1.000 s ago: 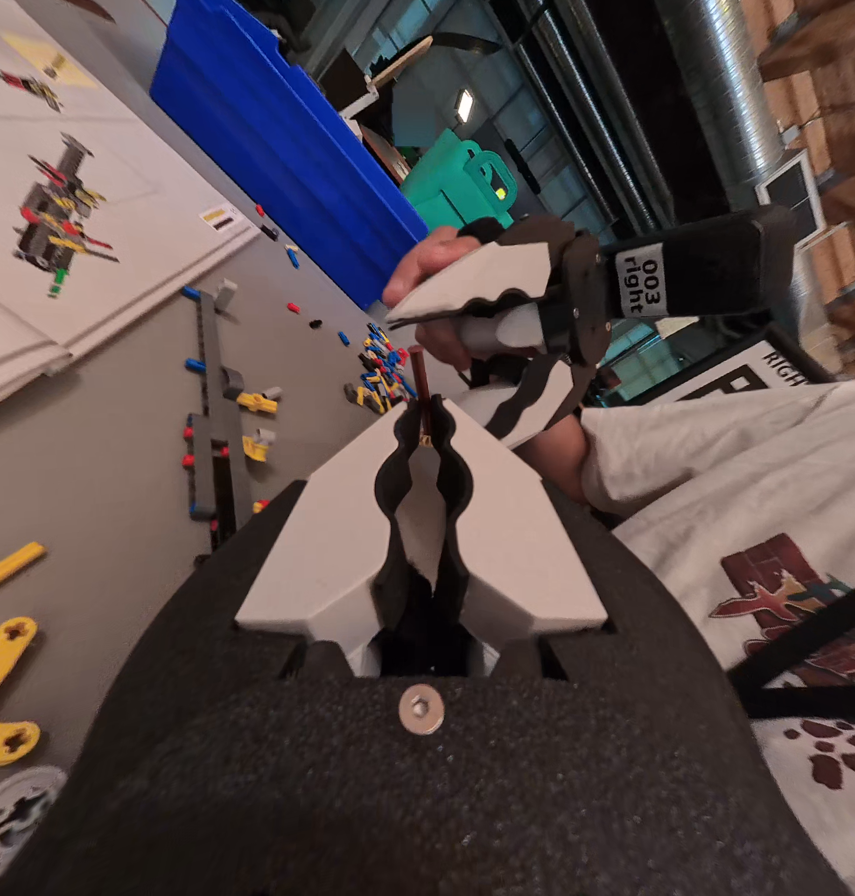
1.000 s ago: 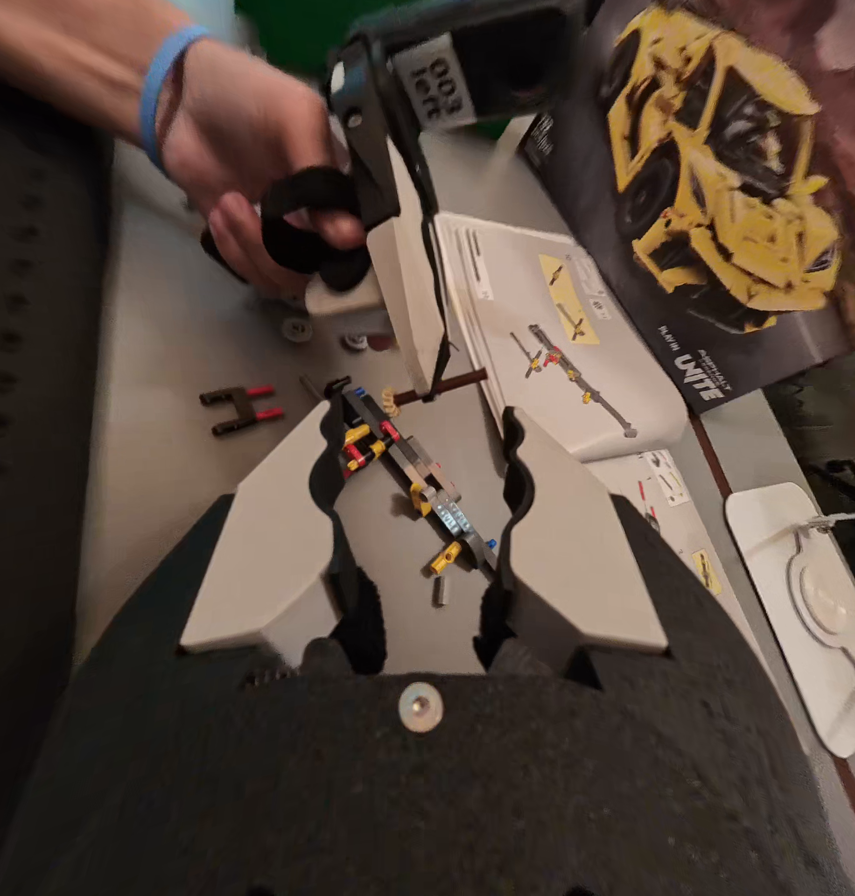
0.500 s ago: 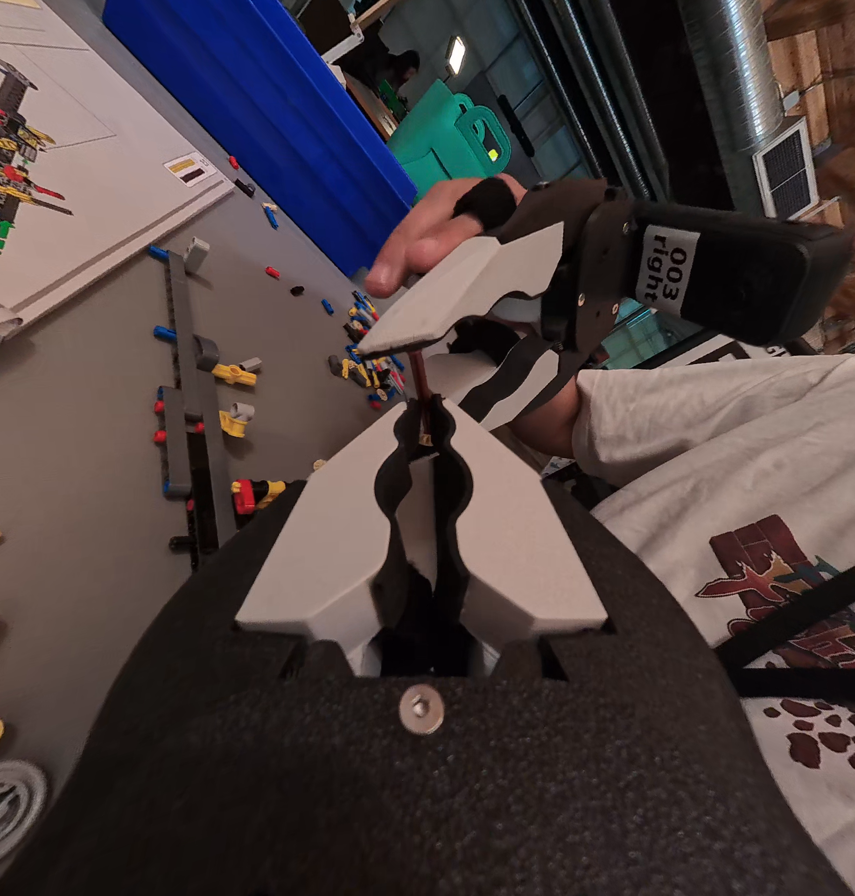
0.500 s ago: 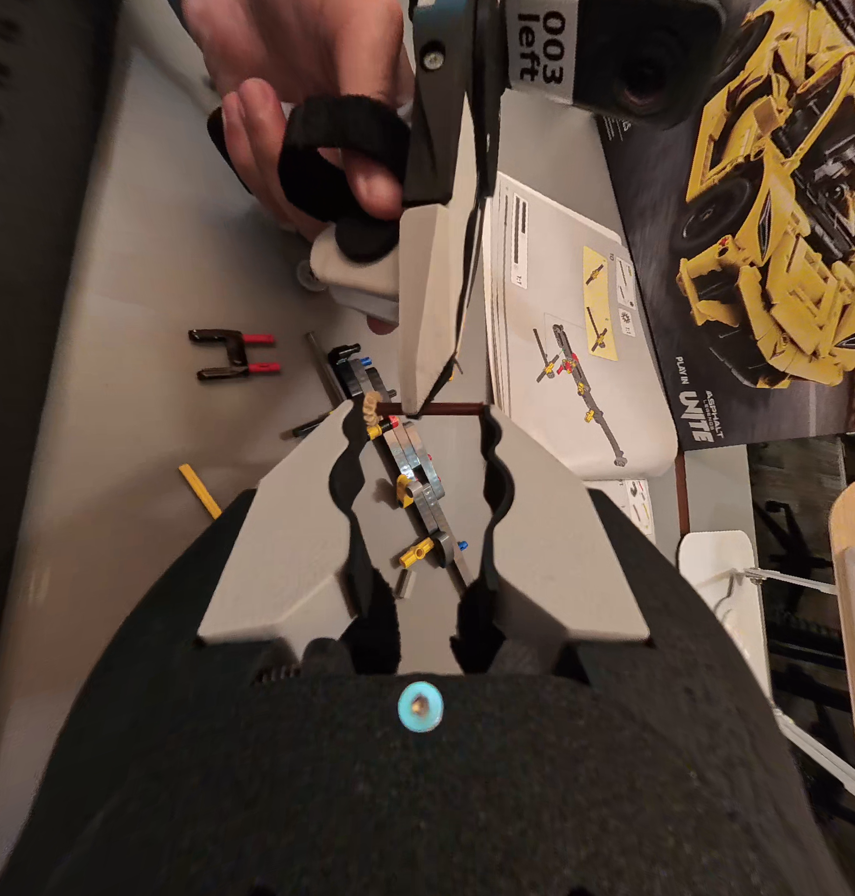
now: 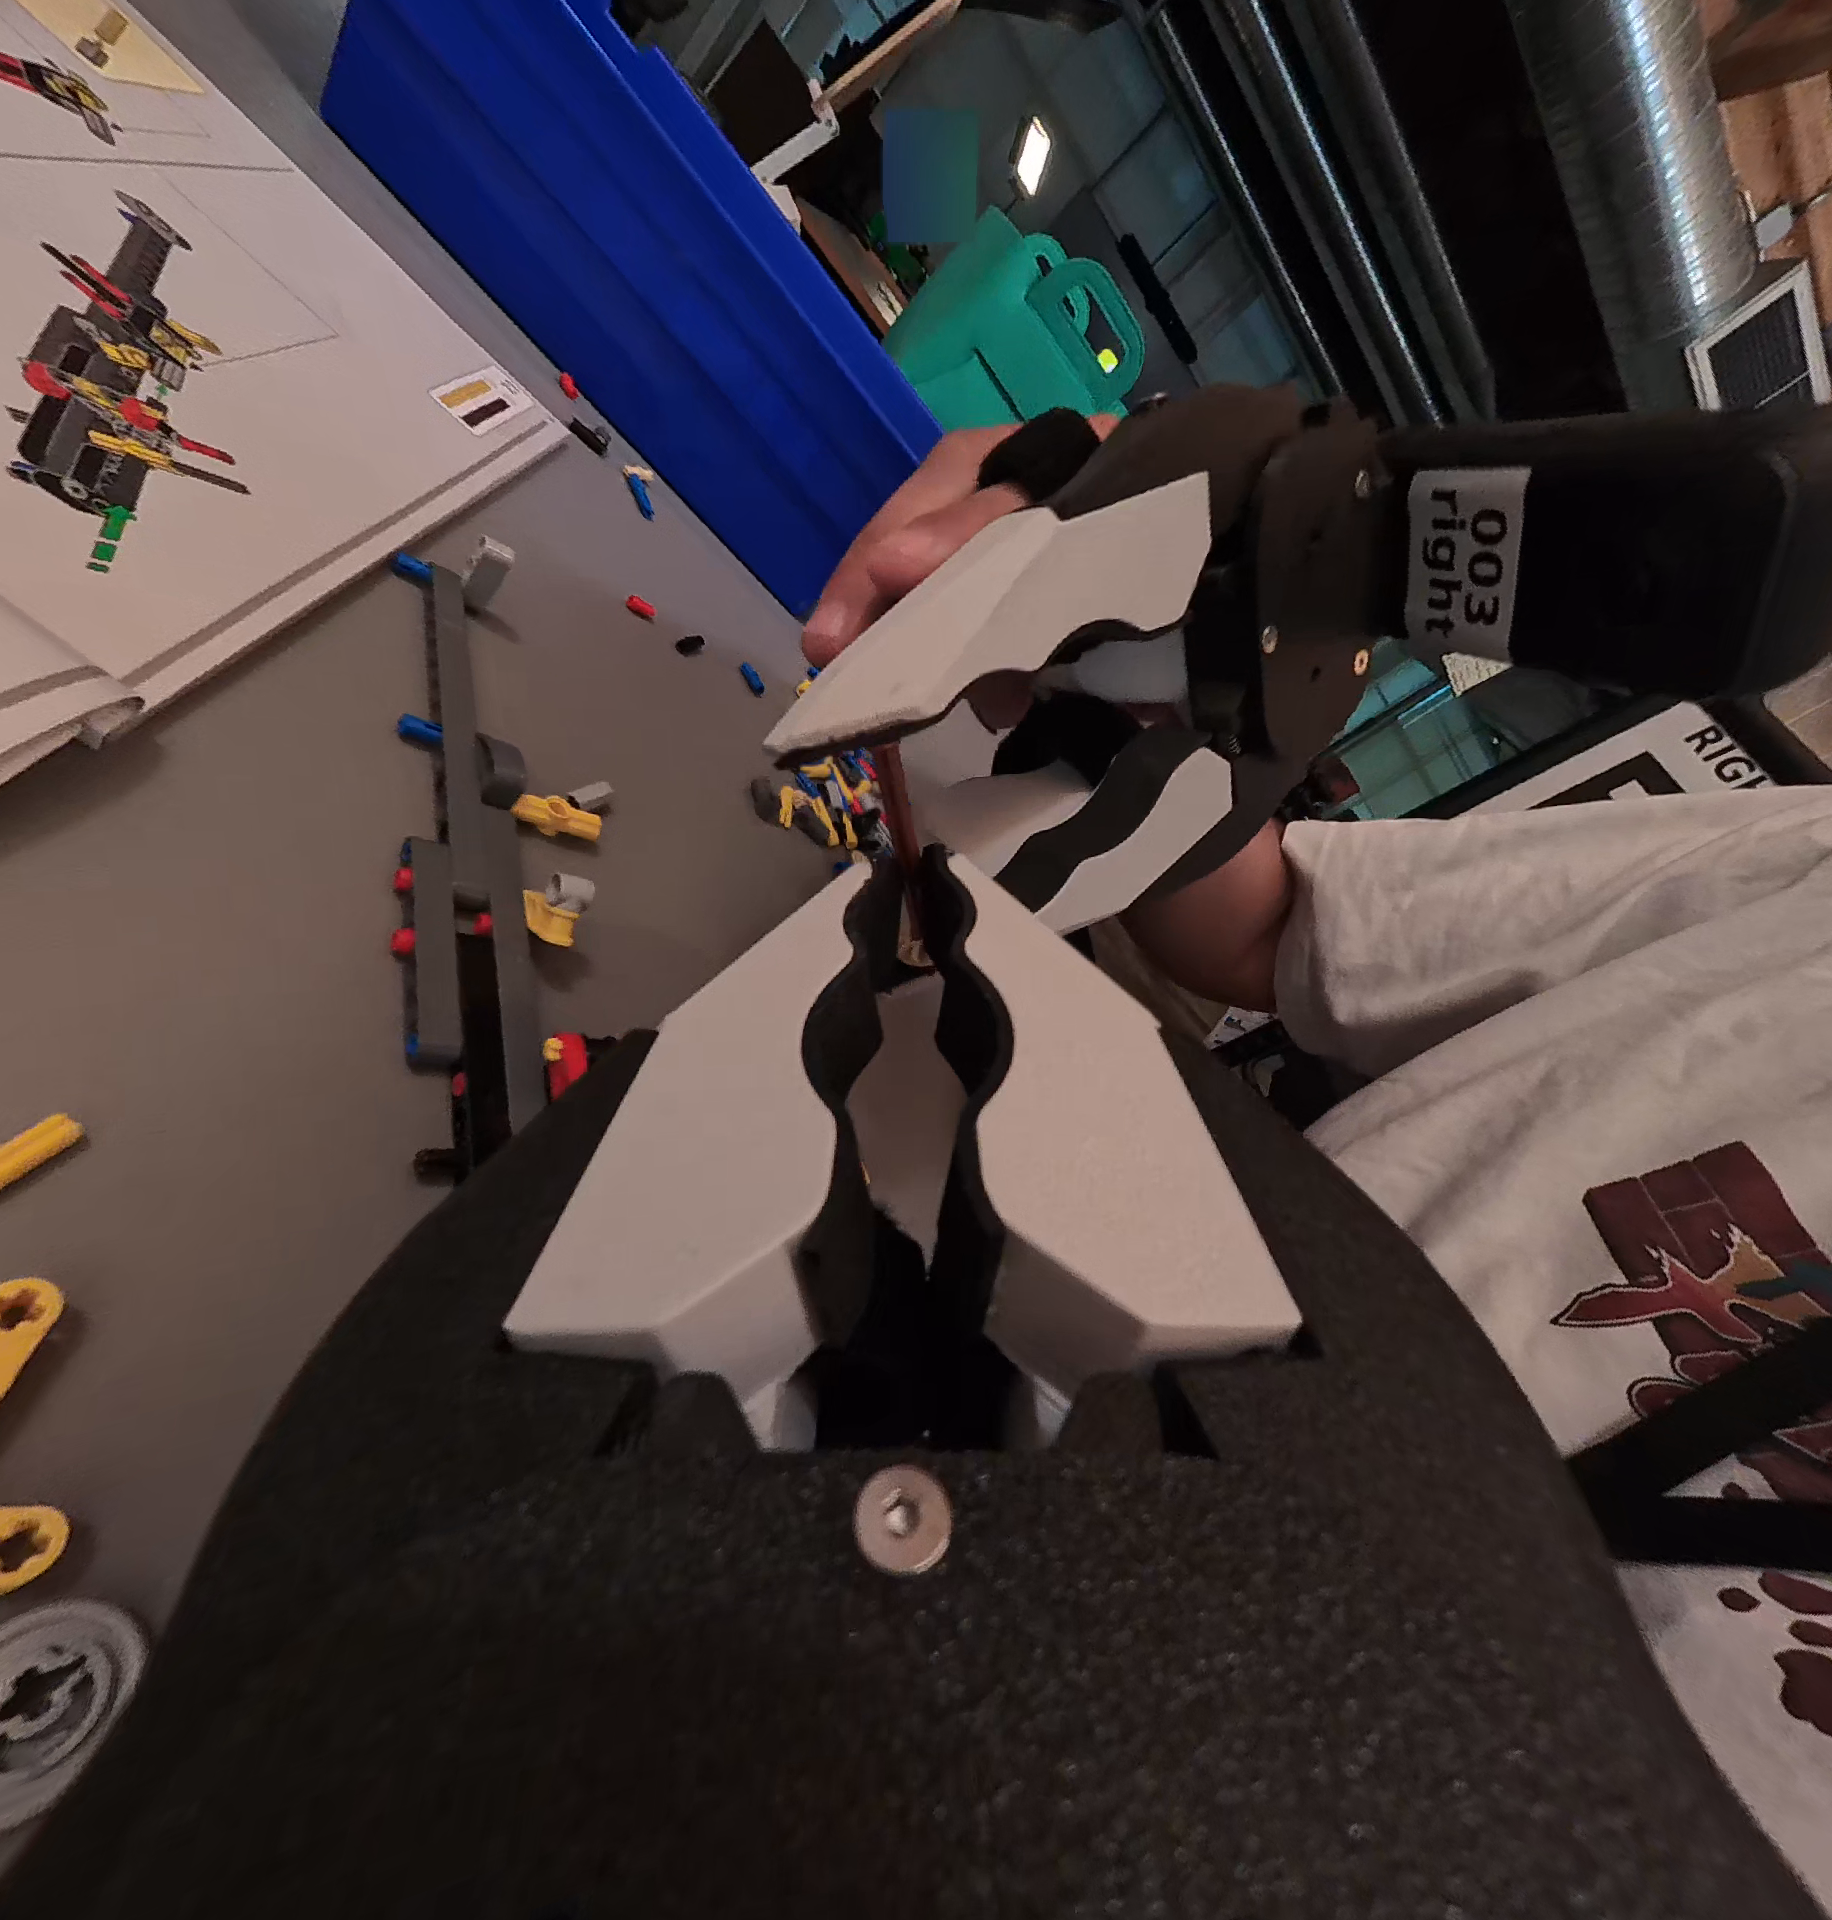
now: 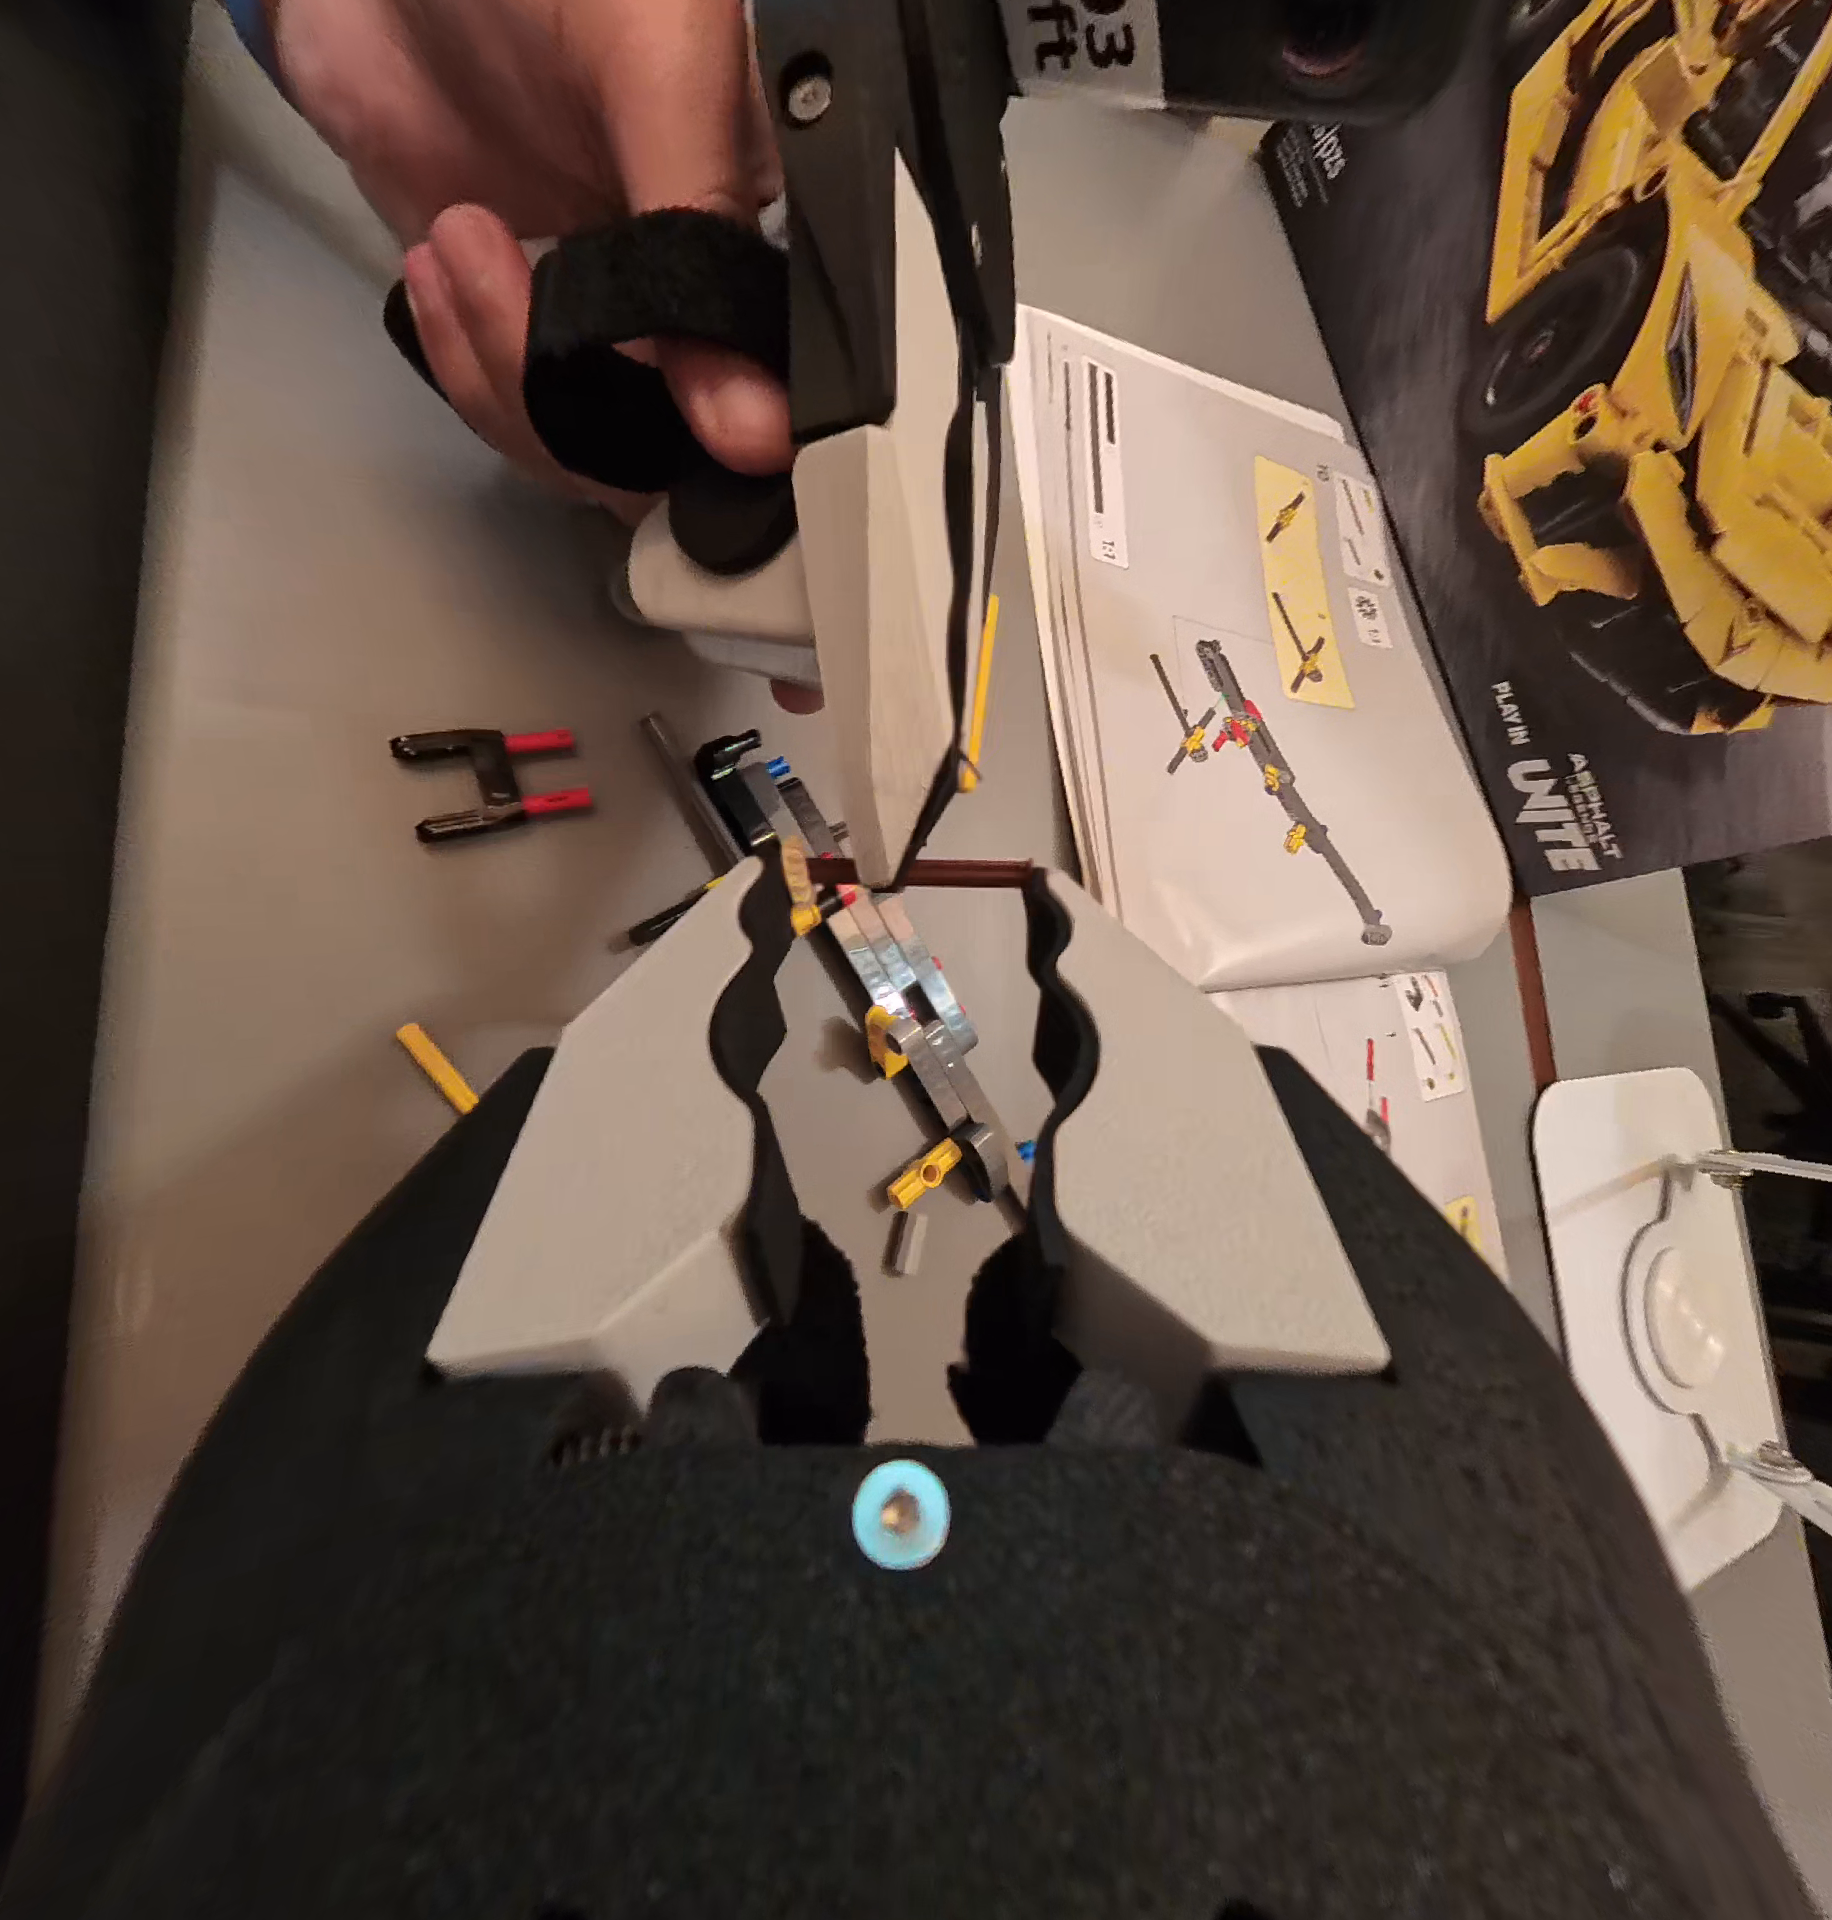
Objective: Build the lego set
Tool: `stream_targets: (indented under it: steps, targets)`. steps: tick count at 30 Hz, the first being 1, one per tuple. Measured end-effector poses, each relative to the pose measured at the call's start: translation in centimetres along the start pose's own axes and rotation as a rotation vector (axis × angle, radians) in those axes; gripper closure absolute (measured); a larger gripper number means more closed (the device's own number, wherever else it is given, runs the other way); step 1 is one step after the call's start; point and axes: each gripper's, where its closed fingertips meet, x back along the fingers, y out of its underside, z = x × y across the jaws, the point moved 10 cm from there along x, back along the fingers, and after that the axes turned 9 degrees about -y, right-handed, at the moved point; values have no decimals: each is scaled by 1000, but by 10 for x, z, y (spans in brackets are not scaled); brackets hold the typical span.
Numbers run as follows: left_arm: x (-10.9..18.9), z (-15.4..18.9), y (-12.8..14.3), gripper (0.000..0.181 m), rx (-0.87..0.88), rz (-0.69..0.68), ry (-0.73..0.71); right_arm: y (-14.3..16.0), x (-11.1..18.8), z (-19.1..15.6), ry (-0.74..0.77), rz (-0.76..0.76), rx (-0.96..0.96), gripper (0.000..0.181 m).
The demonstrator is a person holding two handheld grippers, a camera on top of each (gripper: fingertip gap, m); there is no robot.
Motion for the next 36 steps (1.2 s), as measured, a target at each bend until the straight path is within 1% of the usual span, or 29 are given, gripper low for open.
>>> stream_targets:
  steps: [3, 5, 11, 13, 15, 17, 18, 22, 23, 25, 26, 27, 28, 30, 32, 34, 36]
  targets:
    - [-1, 0, 0, 179, 17, 18, 6, -2, -1, -2, 17, -16, 22, 129]
    - [-2, 0, 1, 179, 22, 12, 13, -2, -1, -2, 37, -27, 31, 135]
    - [-2, -2, 1, 179, 77, 36, 47, -3, 0, -1, 58, -30, 41, 136]
    - [-2, -1, 2, 179, 49, 33, 24, -2, -2, -2, 59, -43, 34, 136]
    - [-3, -1, 3, 180, 47, 44, 17, -1, -1, -1, 50, -26, -10, 136]
    - [-3, -1, 3, 179, 80, 66, 46, 0, 1, 1, 37, 12, -51, 136]
    - [-4, -1, 3, 179, 100, 85, 55, 1, 2, 1, 64, 20, -41, 136]
    - [-5, -2, 3, 179, 122, 99, 68, 4, 2, 0, 81, 62, -111, 136]
    - [-6, -2, 3, 179, 110, 86, 64, 5, 2, 0, 59, 76, -147, 136]
    - [-3, 2, -1, 180, 55, 83, 59, 7, 6, 0, 56, 157, -198, 136]
    - [1, 3, -5, 180, 1, 91, 23, 9, 10, 1, 57, 217, -229, 135]
    - [5, 4, -7, 179, -92, 91, -53, 12, 15, 3, 50, 282, -283, 127]
    - [9, 6, -9, 179, -195, 91, -128, 17, 19, 6, 17, 352, -351, 125]
    - [16, 12, -11, 179, -373, 123, -251, 28, 24, 18, -53, 527, -543, 135]
    - [18, 19, -11, 179, -578, 138, -381, 37, 20, 28, -148, 660, -702, 143]
    - [17, 29, -9, 179, -705, 172, -430, 38, 12, 30, -200, 724, -754, 149]
    - [13, 34, -8, 179, -719, 179, -434, 32, 8, 27, -229, 784, -752, 156]
